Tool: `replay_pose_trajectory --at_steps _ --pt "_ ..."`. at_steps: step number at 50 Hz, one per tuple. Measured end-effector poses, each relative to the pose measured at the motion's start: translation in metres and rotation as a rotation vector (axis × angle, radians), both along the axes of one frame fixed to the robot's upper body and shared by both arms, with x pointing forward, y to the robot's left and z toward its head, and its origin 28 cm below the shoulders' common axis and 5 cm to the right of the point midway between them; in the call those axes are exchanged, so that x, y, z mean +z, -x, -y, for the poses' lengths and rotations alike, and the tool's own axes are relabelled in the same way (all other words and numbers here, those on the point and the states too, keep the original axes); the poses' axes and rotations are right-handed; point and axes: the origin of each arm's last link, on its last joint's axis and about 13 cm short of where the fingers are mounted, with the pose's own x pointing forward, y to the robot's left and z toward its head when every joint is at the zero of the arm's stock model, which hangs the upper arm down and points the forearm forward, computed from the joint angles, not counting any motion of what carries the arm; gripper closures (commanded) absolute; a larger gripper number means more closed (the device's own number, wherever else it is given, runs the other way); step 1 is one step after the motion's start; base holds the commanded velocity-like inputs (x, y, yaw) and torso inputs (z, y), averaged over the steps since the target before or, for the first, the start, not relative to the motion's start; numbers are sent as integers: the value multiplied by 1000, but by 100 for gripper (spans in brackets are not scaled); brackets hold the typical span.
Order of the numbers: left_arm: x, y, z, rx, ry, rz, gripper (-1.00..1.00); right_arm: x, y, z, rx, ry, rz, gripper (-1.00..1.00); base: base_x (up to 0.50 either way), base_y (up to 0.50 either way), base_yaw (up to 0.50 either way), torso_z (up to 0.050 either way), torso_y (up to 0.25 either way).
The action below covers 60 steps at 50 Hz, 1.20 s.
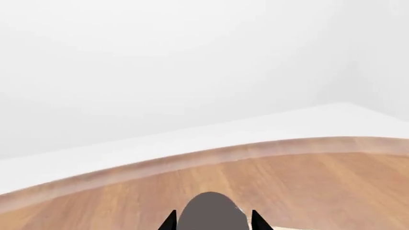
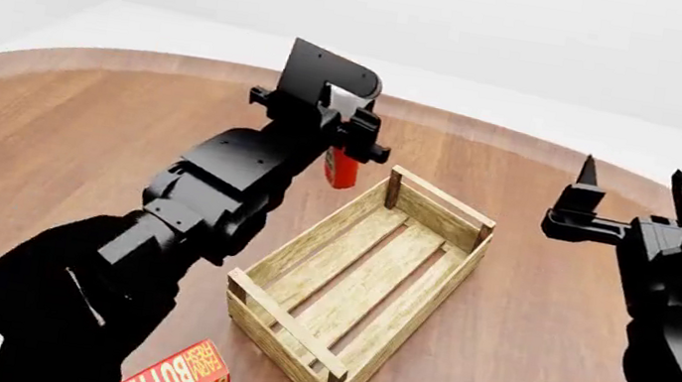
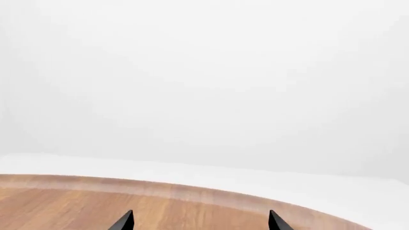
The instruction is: Pick up the ketchup, and put it in the wooden tray.
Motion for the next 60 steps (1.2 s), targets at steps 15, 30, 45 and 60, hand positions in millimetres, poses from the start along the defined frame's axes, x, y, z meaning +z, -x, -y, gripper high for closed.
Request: replay_pose_trajectory --at_steps 15,30,45,60 --pt "0 4 14 -11 -9 2 100 -4 17 13 -47 -16 -1 -100 0 0 0 0 -71" --pt "-3 9 22 -17 -20 -7 100 -6 39 26 -82 -25 -3 -100 0 0 0 0 -125" --pt "-2 11 28 -20 -16 -2 100 -6 43 37 -100 -27 -4 -100 -1 0 0 0 -130" --pt "0 12 30 -20 -8 6 100 -7 36 45 -112 -27 -5 -100 0 0 0 0 -130"
